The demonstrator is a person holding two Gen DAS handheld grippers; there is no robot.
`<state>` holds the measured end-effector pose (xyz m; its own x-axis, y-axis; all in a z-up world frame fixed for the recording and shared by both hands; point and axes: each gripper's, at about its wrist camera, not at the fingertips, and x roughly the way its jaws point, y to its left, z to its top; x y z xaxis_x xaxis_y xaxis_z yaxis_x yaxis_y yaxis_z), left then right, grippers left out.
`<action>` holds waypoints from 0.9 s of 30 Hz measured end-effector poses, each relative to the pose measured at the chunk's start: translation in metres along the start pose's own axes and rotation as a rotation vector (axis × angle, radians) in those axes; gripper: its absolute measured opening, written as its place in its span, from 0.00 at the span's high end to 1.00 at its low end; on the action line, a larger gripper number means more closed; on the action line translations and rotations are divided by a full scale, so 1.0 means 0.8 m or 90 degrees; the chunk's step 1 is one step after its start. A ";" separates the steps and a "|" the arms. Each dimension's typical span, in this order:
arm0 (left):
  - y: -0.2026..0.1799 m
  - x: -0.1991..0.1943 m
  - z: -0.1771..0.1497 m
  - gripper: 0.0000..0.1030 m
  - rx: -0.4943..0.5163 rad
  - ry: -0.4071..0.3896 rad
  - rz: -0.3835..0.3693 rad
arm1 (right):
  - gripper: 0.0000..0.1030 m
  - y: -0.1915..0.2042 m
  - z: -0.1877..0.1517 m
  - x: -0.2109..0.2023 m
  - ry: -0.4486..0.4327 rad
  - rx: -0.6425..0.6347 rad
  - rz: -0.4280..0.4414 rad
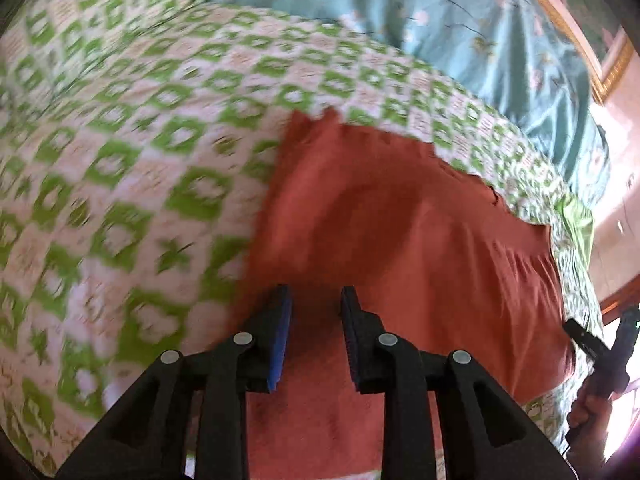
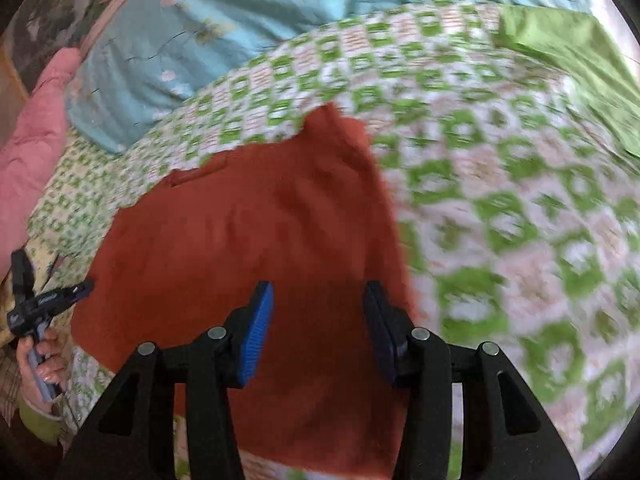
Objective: Fold small clothes
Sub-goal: 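Lay the hem over the collar and open both grippers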
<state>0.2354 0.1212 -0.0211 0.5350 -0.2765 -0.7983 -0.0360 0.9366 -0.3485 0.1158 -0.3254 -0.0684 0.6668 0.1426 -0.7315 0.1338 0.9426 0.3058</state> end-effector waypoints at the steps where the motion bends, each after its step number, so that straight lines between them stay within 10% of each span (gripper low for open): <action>1: 0.004 -0.005 -0.003 0.75 -0.006 -0.002 -0.008 | 0.53 -0.006 -0.002 -0.006 -0.003 0.010 -0.012; 27: 0.023 -0.079 -0.154 0.41 -0.164 -0.023 -0.088 | 0.46 0.064 -0.082 -0.085 -0.023 -0.006 0.097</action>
<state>0.0967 0.1291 -0.0373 0.5796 -0.3860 -0.7177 -0.1714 0.8033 -0.5704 0.0289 -0.2673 -0.0431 0.7048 0.2735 -0.6546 0.0223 0.9137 0.4058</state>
